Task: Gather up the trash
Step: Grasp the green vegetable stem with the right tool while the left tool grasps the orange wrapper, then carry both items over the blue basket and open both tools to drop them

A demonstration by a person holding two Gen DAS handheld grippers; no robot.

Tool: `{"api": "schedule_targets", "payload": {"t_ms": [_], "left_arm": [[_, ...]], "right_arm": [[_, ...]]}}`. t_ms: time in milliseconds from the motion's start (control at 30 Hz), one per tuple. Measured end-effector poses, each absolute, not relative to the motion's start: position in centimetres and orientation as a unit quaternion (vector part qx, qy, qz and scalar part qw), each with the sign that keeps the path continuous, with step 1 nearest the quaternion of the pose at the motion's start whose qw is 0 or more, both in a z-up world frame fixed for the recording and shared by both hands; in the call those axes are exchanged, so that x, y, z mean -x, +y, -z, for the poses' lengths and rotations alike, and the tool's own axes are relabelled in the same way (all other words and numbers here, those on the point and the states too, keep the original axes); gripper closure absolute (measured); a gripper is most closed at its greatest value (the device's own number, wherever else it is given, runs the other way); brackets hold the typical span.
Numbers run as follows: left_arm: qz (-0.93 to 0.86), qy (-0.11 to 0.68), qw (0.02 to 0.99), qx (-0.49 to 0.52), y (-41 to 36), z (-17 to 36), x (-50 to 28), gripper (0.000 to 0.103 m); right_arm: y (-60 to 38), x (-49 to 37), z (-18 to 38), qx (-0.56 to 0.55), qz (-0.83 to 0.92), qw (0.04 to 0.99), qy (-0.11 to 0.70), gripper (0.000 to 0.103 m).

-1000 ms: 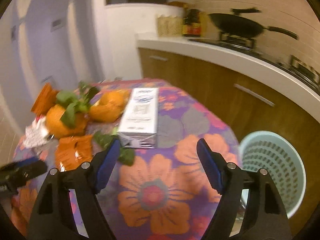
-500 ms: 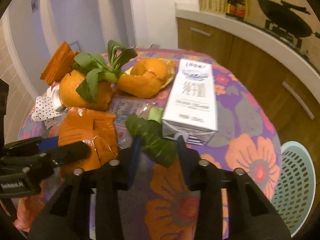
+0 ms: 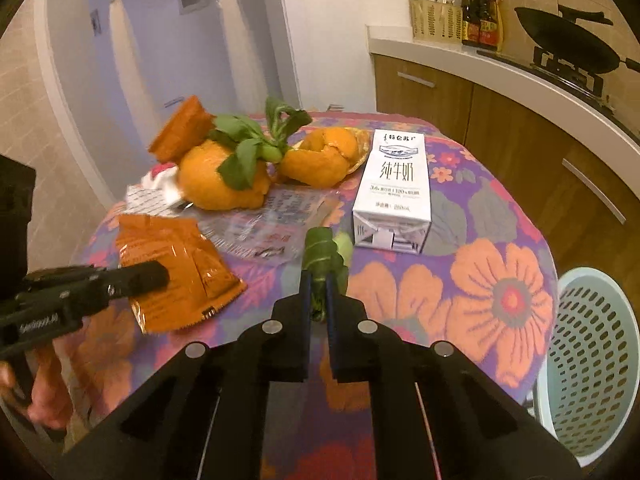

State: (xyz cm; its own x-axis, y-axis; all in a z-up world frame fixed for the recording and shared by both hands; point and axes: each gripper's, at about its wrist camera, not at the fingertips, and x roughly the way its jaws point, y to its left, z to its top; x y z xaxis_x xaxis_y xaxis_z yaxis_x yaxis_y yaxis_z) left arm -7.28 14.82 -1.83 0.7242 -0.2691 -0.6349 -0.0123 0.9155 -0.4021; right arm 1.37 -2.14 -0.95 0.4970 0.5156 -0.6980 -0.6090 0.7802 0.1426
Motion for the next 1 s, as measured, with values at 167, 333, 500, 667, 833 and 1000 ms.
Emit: {"api": "schedule_targets", "payload": {"t_ms": [167,333,500,667,833,1000], "left_arm": [[0.081,0.37,0.906,0.19,14.8,2.3,8.5,0.103],[0.081,0.372,0.902,0.204,15.1,3.2,8.8,0.103],[0.082,0.369,0.902,0.208,15.2,3.4,8.8,0.103],[0.086,0.363,0.904,0.208,14.8,3.3,8.8,0.103],[0.088,0.356,0.91,0.195,13.8,2.6,8.5,0.103],[0.106,0.337,0.918,0.181,12.1,0.8,8.0,0.103]], "right_arm": [[-2.8,0.5,2.3,0.085,-0.329,0.853,0.396,0.098],[-3.3,1.0,3.2,0.071,-0.33,0.855,0.394,0.086],[-3.2,0.9,2.5,0.062,-0.323,0.869,0.37,0.039],[-1.9,0.0,2.9,0.062,-0.318,0.866,0.381,0.039],[-1.6,-0.9,4.2,0.068,-0.306,0.86,0.403,0.085],[-3.4,-0.1,2.8,0.051,-0.304,0.874,0.376,0.097]]}}
